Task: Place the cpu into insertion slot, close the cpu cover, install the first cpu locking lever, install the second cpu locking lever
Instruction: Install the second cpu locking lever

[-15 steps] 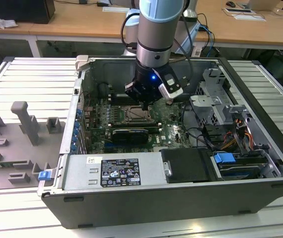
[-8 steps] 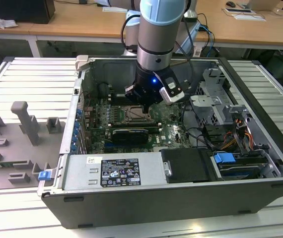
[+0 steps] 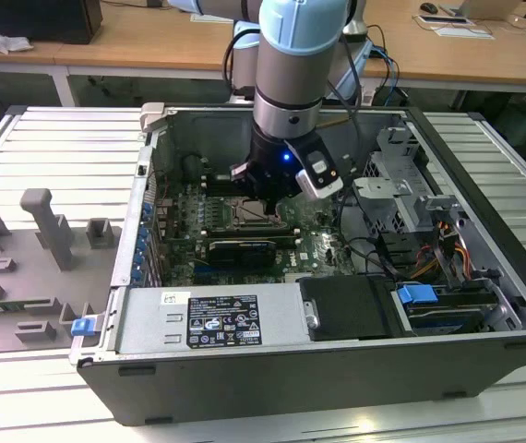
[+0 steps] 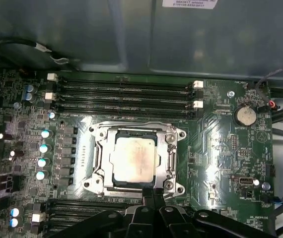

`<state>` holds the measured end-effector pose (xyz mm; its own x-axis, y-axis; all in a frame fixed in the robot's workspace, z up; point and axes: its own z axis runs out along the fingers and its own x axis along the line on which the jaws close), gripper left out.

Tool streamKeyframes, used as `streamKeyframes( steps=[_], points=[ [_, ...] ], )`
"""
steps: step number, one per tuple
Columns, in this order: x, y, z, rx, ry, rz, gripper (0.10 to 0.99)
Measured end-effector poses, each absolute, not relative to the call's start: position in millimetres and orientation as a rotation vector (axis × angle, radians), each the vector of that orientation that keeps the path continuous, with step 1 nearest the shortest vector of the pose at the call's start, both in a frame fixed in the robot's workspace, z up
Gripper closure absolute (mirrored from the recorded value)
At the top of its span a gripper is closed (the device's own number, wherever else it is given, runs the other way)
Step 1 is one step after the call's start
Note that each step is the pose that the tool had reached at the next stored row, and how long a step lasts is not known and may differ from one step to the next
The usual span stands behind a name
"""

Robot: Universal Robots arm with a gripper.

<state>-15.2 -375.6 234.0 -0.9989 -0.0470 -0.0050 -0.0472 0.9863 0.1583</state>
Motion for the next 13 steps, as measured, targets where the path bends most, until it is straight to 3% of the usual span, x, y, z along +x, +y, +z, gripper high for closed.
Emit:
streamKeyframes(
  steps=[13],
  points=[
    [-48.3, -387.0, 224.6, -0.081, 3.127, 0.279, 0.98]
  ],
)
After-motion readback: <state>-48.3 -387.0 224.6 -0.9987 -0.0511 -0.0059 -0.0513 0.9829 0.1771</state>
